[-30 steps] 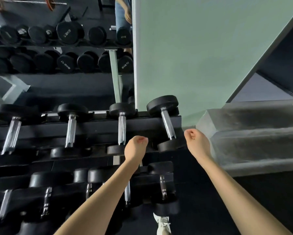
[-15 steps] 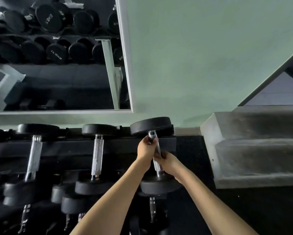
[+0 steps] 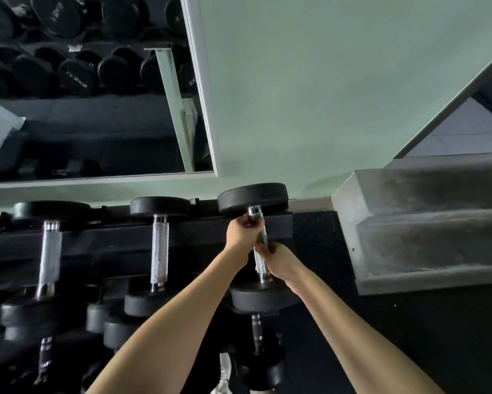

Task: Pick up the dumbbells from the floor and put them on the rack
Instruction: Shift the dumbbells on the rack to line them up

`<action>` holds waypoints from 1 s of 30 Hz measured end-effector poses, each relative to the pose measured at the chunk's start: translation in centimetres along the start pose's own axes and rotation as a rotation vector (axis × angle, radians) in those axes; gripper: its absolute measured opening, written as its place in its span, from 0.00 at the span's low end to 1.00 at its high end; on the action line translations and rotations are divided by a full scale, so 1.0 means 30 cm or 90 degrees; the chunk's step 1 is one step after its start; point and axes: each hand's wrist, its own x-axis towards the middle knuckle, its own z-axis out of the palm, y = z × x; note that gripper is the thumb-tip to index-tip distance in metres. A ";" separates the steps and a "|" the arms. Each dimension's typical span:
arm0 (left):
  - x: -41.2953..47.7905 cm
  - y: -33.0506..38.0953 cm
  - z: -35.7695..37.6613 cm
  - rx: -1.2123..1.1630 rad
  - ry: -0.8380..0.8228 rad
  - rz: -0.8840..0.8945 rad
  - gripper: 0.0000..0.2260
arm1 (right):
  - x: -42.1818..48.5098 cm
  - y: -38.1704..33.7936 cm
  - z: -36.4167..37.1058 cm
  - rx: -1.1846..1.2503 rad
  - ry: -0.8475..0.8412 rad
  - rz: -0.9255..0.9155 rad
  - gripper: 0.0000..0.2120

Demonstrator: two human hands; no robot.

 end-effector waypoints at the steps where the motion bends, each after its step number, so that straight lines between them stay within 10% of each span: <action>1: 0.000 0.003 0.001 0.005 -0.003 0.000 0.03 | 0.003 0.003 0.001 0.002 0.001 0.002 0.30; 10: 0.006 -0.005 -0.003 0.027 -0.013 0.007 0.01 | 0.036 0.038 0.029 0.034 0.022 0.004 0.40; 20: 0.016 -0.013 0.004 0.075 -0.017 0.019 0.07 | -0.007 0.014 0.026 0.039 0.032 0.029 0.22; 30: 0.024 -0.019 0.006 0.084 -0.042 0.036 0.07 | -0.021 0.024 -0.017 0.110 -0.023 0.009 0.26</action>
